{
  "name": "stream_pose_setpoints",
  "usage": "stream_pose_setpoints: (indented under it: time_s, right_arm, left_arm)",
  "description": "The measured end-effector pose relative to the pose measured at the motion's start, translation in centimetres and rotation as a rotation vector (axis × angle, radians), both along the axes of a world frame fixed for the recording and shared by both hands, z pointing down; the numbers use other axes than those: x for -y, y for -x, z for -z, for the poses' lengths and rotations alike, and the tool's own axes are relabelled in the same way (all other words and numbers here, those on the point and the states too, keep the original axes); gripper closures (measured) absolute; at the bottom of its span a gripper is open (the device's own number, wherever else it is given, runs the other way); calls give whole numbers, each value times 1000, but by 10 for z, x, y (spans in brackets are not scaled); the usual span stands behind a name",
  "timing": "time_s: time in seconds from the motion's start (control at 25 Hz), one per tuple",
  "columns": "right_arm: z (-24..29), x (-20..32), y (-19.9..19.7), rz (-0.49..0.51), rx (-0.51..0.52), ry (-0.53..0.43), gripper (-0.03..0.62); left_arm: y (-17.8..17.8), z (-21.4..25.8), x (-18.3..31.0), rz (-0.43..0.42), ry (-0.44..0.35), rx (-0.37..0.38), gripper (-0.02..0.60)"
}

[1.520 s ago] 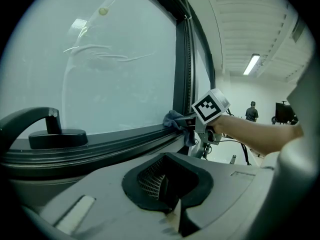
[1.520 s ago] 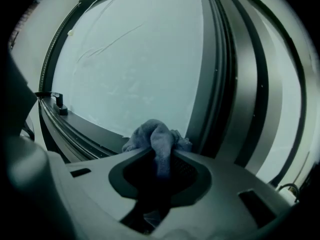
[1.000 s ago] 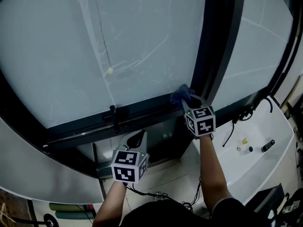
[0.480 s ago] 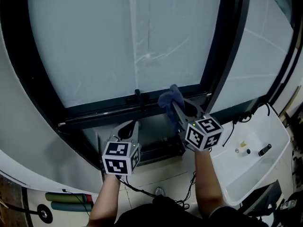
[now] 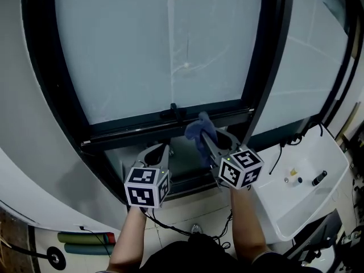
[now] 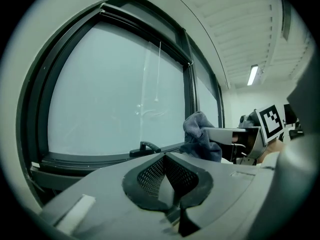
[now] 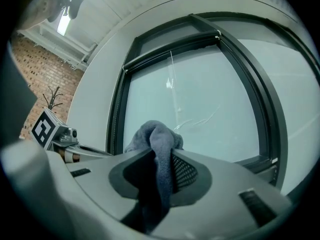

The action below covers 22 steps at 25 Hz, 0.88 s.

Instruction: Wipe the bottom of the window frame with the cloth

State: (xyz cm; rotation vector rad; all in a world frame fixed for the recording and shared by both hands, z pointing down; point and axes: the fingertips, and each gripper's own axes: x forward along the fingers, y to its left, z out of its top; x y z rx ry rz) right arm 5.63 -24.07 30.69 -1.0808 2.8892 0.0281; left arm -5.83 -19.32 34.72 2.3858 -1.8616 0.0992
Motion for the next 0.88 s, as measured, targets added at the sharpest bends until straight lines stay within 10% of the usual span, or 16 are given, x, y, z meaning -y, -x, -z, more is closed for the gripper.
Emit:
stream_pose_setpoints:
  time_s: [0.88]
  right_arm:
    - [-5, -8, 4, 10, -20, 14, 496]
  left_arm:
    - [-3, 2, -5, -5, -9, -6, 575]
